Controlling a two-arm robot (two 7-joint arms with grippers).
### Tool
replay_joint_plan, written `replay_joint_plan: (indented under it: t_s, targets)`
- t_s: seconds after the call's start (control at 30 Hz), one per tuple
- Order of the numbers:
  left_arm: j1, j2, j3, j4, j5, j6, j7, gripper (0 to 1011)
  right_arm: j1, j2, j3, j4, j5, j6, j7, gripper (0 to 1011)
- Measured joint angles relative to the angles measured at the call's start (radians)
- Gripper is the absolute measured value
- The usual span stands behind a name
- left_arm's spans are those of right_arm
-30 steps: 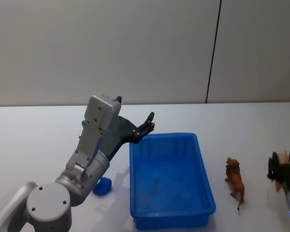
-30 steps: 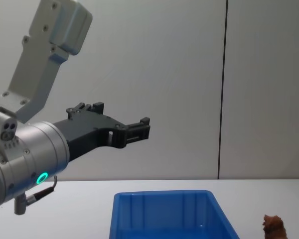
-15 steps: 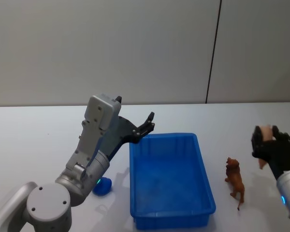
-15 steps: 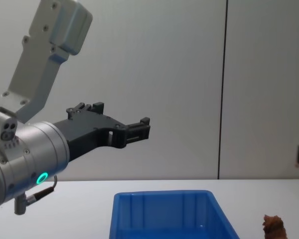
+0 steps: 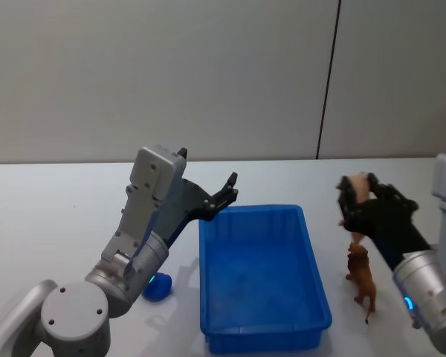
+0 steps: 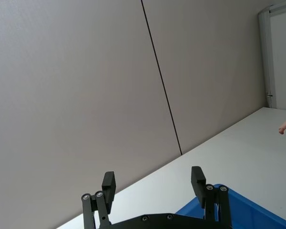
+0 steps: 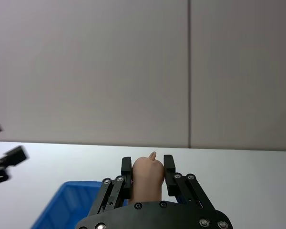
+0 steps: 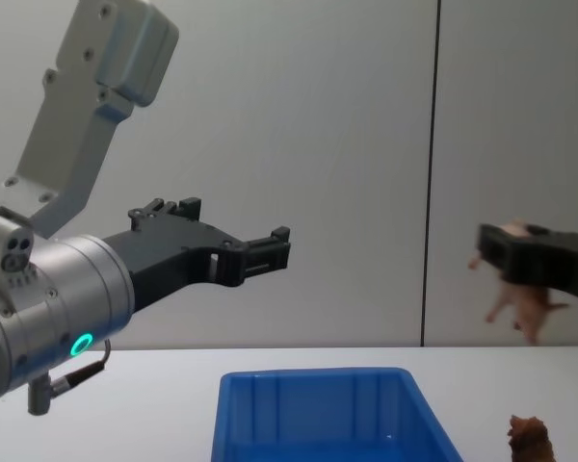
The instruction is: Pick up the two dolls from the table and place them into the box.
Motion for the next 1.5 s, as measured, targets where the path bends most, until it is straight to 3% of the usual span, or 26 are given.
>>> replay_joint_plan:
  t_s: [0.27, 0.67, 0.97, 1.03, 1.37, 1.5]
  targets:
    - [0.000, 0.000, 0.000, 0.000, 0.000, 0.000, 0.000, 1004, -0.001, -0.019, -0.034, -0.018, -0.012, 0.011, 0.089, 384]
    - [0.000, 0.000, 0.000, 0.000, 0.000, 0.000, 0.000, 1004, 0.013, -0.065, -0.115, 0.007, -0.119, 0.057, 0.217, 390]
    - [0.000, 0.000, 0.000, 0.000, 0.000, 0.000, 0.000, 1004, 0.030, -0.106, -0.180, 0.057, -0.221, 0.096, 0.288, 644]
    - [0.000, 0.000, 0.000, 0.000, 0.000, 0.000, 0.000, 1003, 0.031, -0.110, -0.186, 0.062, -0.232, 0.100, 0.295, 731]
    - [0.000, 0.000, 0.000, 0.000, 0.000, 0.000, 0.000, 1003, 0.038, -0.126, -0.213, 0.083, -0.274, 0.115, 0.323, 984]
    - [0.000, 0.000, 0.000, 0.000, 0.000, 0.000, 0.000, 1004, 0.040, -0.127, -0.215, 0.085, -0.278, 0.115, 0.328, 1001]
